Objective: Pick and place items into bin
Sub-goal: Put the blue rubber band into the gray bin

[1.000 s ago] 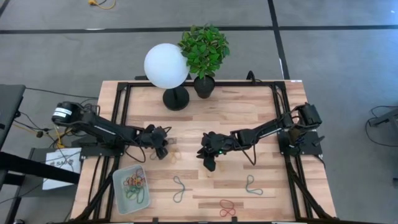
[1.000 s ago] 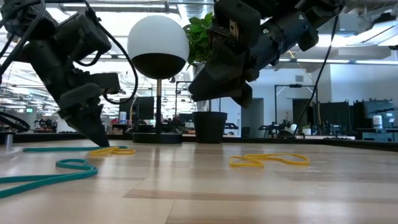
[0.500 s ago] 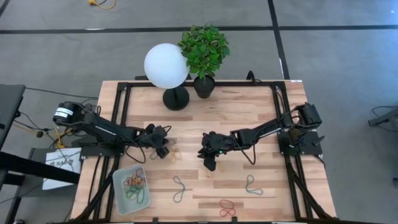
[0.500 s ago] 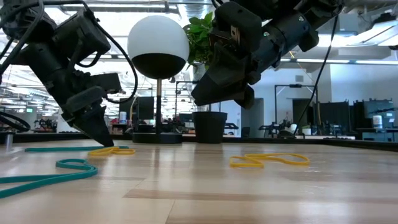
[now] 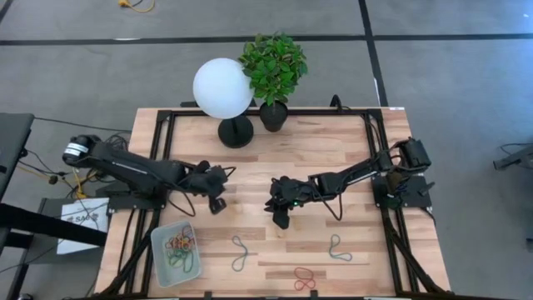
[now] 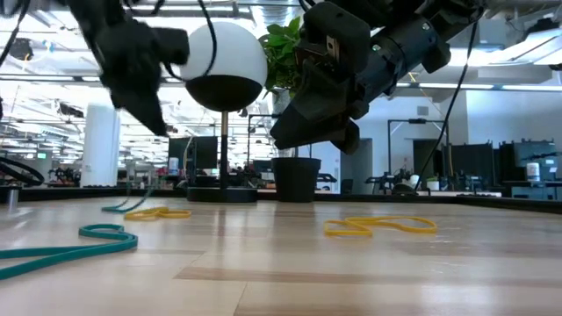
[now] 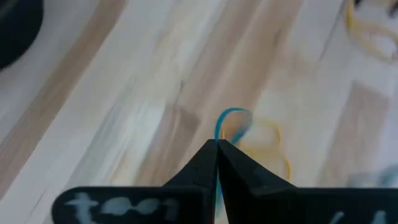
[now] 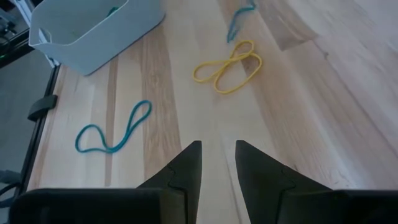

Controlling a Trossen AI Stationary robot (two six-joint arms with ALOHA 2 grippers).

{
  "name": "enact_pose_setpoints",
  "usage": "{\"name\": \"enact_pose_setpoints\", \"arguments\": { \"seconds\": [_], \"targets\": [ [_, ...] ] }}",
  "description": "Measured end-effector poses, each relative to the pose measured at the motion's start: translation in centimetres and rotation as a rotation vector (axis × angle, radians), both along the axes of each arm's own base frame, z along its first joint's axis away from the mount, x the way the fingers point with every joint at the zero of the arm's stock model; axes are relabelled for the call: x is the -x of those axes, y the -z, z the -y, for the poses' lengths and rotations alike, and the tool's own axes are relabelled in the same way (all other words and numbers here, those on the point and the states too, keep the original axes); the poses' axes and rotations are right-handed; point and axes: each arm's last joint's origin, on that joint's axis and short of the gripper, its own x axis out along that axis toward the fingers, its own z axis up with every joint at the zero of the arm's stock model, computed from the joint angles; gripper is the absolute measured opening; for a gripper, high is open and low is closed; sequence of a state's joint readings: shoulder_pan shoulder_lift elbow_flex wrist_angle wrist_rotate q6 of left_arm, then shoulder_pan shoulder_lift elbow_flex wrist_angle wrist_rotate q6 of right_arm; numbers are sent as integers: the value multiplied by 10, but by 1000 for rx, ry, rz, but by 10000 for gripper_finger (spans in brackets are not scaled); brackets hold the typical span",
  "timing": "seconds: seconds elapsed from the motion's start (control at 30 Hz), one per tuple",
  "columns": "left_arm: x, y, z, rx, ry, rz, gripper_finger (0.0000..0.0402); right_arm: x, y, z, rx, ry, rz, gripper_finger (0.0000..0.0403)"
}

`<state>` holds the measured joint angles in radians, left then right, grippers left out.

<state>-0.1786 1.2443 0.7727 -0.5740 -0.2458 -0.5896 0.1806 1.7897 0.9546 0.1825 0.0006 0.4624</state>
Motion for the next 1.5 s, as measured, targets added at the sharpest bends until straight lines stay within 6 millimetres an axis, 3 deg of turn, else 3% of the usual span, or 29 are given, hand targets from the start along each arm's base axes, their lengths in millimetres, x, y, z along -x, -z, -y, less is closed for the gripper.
{"name": "enact_pose_setpoints", "arguments": {
  "seconds": [0.13,0.3,0.5,0.97,1.13,1.5],
  "targets": [
    [6,-46,15,82,49,-73,0,0,0,0,0,0,0,92],
    [20,-90,46,133,245,-122,0,0,0,0,0,0,0,92],
    [43,-111,81,169,338,-144,0,0,0,-1,-1,-2,0,92],
    [101,-106,126,371,-49,-313,0,0,0,-1,-1,-2,0,92],
    [111,-101,137,397,-57,-313,0,0,0,-1,-1,-2,0,92],
    [116,-53,145,425,60,-443,0,0,0,-1,-1,-2,1,92]
  ]
}}
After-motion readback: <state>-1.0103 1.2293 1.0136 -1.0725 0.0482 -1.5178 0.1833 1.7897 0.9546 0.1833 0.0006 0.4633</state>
